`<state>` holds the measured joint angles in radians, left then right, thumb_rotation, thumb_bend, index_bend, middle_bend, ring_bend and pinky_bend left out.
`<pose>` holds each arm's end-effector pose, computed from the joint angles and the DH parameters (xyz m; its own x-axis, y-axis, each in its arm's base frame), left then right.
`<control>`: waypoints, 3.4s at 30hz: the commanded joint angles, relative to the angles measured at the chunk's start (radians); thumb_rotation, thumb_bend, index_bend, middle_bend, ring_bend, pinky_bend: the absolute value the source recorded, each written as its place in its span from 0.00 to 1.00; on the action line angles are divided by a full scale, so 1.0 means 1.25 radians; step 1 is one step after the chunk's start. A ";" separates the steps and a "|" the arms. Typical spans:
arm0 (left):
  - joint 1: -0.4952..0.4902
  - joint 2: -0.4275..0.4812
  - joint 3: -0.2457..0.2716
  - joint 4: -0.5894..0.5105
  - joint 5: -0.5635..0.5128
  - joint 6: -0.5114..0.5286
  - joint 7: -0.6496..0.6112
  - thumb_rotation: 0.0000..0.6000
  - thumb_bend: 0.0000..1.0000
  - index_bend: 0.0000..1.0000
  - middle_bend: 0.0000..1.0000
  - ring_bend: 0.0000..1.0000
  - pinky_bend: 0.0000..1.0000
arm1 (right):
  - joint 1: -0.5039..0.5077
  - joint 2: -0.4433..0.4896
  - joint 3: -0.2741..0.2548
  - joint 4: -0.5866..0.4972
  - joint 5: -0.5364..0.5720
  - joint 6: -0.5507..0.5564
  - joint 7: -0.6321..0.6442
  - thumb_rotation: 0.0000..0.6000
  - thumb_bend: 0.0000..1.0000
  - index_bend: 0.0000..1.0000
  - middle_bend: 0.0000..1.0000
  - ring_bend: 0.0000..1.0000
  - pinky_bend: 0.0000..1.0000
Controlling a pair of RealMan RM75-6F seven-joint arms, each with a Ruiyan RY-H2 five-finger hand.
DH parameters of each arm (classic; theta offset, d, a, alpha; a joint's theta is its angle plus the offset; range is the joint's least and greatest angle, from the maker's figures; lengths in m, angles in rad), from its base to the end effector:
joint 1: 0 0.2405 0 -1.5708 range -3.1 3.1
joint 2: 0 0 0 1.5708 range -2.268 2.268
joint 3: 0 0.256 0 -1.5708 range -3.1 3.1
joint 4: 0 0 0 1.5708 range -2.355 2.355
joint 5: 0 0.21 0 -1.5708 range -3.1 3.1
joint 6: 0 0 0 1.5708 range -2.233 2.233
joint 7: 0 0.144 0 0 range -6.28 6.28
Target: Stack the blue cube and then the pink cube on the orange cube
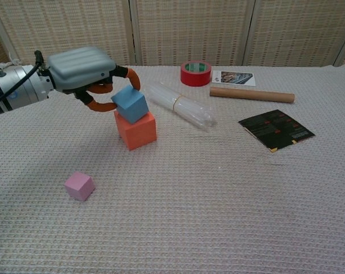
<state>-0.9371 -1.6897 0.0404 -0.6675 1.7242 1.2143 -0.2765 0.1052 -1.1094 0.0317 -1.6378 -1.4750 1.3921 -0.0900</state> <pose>-0.1488 0.4154 0.0061 0.6111 -0.1516 0.7769 0.4493 -0.7416 -0.4982 -0.3128 -0.1823 0.1463 0.4596 -0.1059 0.8818 -0.8873 -0.0132 0.4609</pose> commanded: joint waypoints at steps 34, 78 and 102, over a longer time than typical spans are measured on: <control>0.209 0.212 0.115 -0.499 -0.033 0.100 -0.155 1.00 0.33 0.24 1.00 1.00 1.00 | -0.004 0.005 -0.014 -0.012 -0.036 0.012 0.005 0.83 0.09 0.00 0.00 0.00 0.00; 0.305 0.062 0.076 -0.319 -0.051 -0.013 -0.105 1.00 0.33 0.50 1.00 1.00 1.00 | 0.004 0.005 -0.025 -0.021 -0.038 -0.013 -0.008 0.83 0.09 0.00 0.00 0.00 0.00; 0.266 0.309 -0.110 -0.683 -0.248 -0.036 -0.033 1.00 0.34 0.48 1.00 1.00 1.00 | 0.007 0.000 -0.025 -0.021 -0.033 -0.022 -0.018 0.83 0.09 0.00 0.00 0.00 0.00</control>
<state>-0.5966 -1.3315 -0.0507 -1.4594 1.4816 1.2030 -0.3481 0.1143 -1.1095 0.0002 -1.6643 -1.5159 1.3651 -0.1123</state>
